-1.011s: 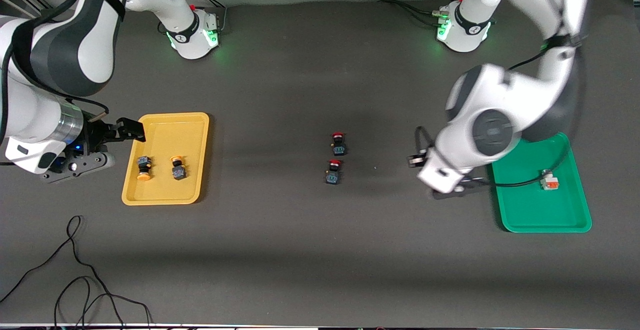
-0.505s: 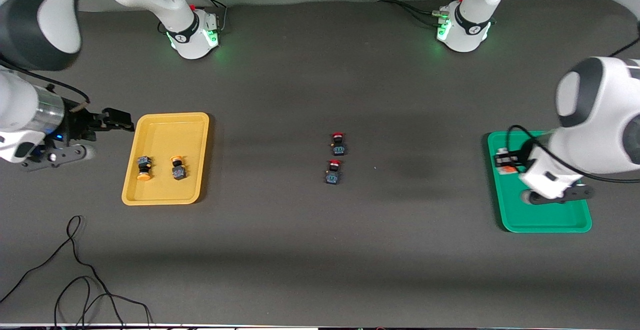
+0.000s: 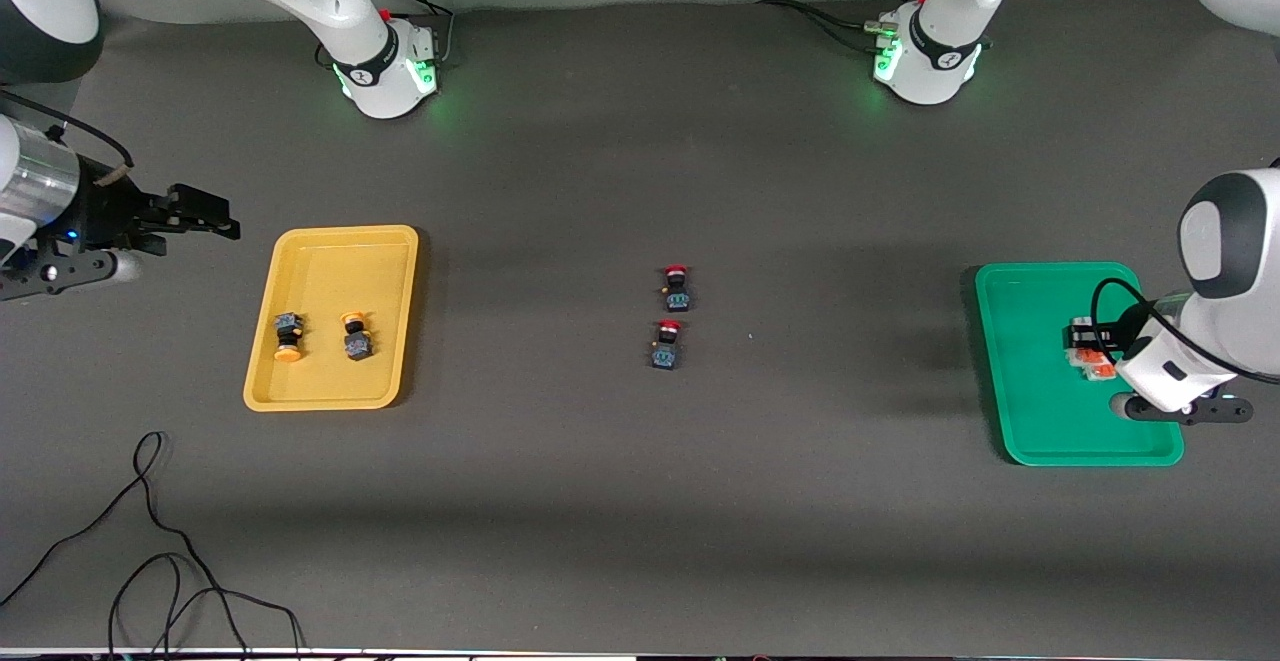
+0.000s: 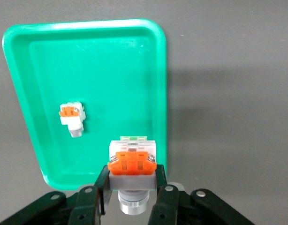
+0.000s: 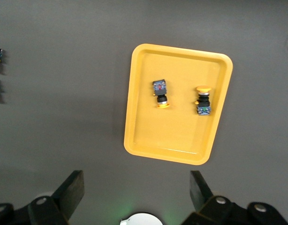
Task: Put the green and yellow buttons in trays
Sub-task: 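Carry the white button into the green tray with the left gripper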
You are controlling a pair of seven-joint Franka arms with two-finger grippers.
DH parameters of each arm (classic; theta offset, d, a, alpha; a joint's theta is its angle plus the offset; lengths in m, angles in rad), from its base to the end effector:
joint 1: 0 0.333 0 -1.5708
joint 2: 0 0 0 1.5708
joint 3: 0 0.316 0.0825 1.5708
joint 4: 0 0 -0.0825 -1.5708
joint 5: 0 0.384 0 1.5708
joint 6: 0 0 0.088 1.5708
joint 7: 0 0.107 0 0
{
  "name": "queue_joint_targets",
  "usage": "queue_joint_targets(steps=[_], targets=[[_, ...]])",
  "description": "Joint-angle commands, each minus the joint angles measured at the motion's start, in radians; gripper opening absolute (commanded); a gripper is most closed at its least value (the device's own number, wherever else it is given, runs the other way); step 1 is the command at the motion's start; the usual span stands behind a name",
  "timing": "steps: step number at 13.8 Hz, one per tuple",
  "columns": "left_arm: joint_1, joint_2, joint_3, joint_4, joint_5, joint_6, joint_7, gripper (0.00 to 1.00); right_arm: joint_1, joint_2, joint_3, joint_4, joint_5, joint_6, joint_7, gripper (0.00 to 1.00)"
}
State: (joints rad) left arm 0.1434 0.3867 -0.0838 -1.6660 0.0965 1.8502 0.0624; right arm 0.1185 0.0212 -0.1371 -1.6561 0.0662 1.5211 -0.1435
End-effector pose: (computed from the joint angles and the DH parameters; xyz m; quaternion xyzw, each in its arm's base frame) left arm 0.6369 0.0506 0.3680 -0.9944 0.0178 0.1017 0.0226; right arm 0.5501 -0.0022 0.5693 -0.9946 -0.0612 0.0751 0.0378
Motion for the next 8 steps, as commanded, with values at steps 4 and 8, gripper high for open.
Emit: queue_joint_targets(steps=[4, 8], targets=[[0.073, -0.019, -0.013, -0.28, 0.022, 0.36, 0.1, 0.0, -0.046, -0.035, 0.036, -0.017, -0.071, 0.025, 0.03, 1.0], [0.081, 0.026, -0.011, -0.339, 0.023, 0.481, 0.106, 0.0, -0.059, -0.026, 0.048, 0.004, -0.098, 0.025, 0.097, 1.0]])
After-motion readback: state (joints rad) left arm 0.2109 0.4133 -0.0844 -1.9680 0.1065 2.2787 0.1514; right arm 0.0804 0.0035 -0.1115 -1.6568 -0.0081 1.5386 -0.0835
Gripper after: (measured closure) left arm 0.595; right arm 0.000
